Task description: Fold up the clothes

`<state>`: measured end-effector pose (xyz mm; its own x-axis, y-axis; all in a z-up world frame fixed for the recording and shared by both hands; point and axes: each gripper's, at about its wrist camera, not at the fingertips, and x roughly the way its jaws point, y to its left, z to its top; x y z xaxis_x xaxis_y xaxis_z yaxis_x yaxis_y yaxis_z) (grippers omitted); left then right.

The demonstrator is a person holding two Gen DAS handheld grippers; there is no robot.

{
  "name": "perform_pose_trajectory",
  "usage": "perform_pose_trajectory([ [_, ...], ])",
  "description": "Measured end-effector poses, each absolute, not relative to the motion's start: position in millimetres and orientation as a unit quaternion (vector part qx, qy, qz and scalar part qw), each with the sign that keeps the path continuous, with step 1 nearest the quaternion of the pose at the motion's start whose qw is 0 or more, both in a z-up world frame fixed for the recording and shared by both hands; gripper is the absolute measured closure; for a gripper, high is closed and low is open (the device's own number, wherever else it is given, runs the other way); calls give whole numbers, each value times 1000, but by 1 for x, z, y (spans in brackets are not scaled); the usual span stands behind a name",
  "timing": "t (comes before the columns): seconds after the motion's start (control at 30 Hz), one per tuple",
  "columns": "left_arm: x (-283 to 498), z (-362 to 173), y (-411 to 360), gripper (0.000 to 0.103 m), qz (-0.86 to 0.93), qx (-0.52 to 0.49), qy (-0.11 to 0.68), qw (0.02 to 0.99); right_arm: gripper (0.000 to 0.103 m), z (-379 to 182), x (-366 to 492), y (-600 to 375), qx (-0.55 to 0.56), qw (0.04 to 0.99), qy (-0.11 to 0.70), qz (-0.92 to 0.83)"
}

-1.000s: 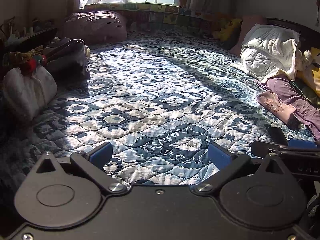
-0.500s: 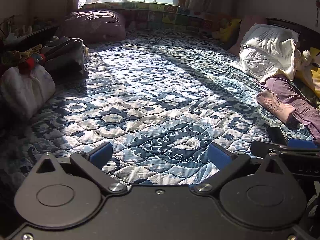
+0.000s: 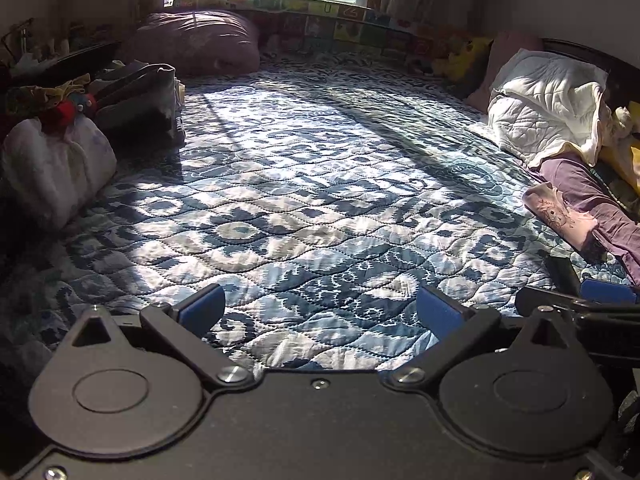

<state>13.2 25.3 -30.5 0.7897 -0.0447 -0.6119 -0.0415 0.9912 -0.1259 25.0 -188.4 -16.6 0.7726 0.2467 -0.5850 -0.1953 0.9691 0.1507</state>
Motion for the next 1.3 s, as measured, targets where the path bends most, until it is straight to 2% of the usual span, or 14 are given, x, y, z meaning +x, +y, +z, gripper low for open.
perform_pose_trajectory([
  [0.27,16,-44,85,0,52,-52,279,957,0,-35,47,-163,44,942,298,148],
  [0.43,36,-58,142,0,111,-63,312,941,0,-47,64,-137,35,939,290,184],
  [0.6,50,-64,205,2,188,-76,281,938,0,-55,80,-113,6,935,291,202],
  [0.83,81,-71,274,22,245,-94,245,933,0,-73,100,-99,28,914,333,229],
  [0.97,109,-86,298,50,264,-87,240,930,0,-86,102,-92,27,907,353,229],
  [1.2,147,-99,331,72,284,-100,246,921,0,-101,105,-97,35,900,380,212],
  [1.27,150,-98,337,87,279,-114,249,921,0,-100,105,-100,39,899,382,211],
  [1.3,151,-96,339,89,276,-120,249,920,0,-99,104,-101,40,899,381,211],
])
